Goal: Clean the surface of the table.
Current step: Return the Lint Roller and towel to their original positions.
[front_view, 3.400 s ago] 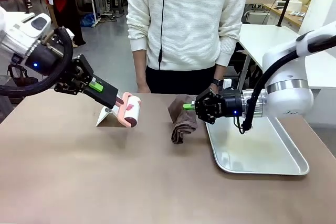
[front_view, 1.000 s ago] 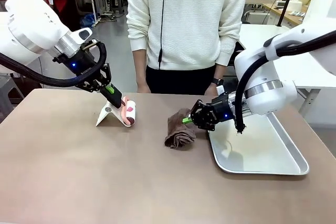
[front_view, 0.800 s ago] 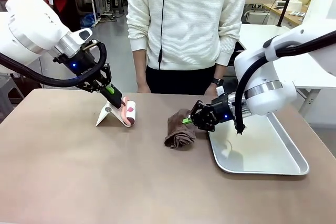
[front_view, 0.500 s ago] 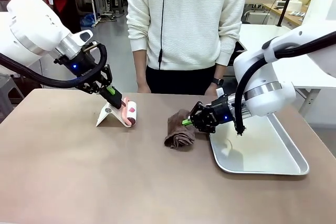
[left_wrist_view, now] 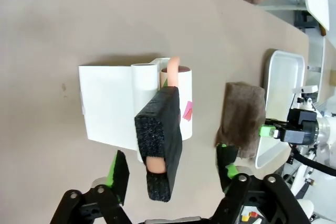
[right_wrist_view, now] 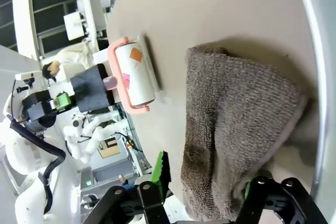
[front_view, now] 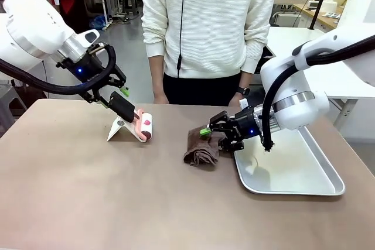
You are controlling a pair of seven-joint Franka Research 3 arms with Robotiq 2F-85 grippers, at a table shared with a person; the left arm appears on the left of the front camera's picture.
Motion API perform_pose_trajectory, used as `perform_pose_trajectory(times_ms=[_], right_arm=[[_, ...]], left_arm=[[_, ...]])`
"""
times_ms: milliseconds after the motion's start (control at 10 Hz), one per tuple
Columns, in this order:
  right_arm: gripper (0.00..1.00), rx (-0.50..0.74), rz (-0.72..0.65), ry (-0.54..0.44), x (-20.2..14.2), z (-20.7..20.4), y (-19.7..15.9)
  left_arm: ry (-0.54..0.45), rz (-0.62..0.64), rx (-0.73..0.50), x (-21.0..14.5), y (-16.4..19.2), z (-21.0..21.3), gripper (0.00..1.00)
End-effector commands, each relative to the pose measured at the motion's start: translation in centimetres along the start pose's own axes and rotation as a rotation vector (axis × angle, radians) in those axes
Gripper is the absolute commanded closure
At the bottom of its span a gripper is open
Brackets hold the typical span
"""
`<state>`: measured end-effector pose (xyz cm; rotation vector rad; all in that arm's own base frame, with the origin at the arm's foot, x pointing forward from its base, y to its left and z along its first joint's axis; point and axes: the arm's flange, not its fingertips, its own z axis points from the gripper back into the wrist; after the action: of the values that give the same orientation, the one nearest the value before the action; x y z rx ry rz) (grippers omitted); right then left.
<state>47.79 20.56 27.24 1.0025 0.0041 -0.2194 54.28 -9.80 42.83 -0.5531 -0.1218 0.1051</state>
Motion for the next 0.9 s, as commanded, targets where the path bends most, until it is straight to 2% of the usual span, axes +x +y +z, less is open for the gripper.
perform_pose_trajectory(times_ms=[0, 100, 400, 700, 800], right_arm=[[0.00, -0.002, -0.007, 0.039, 0.4, 0.2, 0.7], [0.00, -0.011, -0.007, 0.052, 0.1, 0.2, 0.9], [0.00, -0.133, 0.048, 0.069, -0.5, 0.8, 4.6], [0.00, -0.390, 0.049, 0.000, -0.4, 3.8, 8.2], [0.00, -0.460, 0.063, -0.054, -0.8, 4.9, 9.3]], left_arm=[[-0.012, 0.036, 0.017, -0.9, 0.7, 1.6, 0.00], [0.060, 0.015, -0.038, -2.2, 0.7, 2.9, 0.00], [0.021, -0.028, -0.086, -5.9, 0.2, 6.1, 0.00], [-0.012, -0.060, -0.109, -8.0, 1.1, 7.8, 0.00], [0.005, -0.086, -0.142, -8.9, 1.9, 8.7, 0.00]])
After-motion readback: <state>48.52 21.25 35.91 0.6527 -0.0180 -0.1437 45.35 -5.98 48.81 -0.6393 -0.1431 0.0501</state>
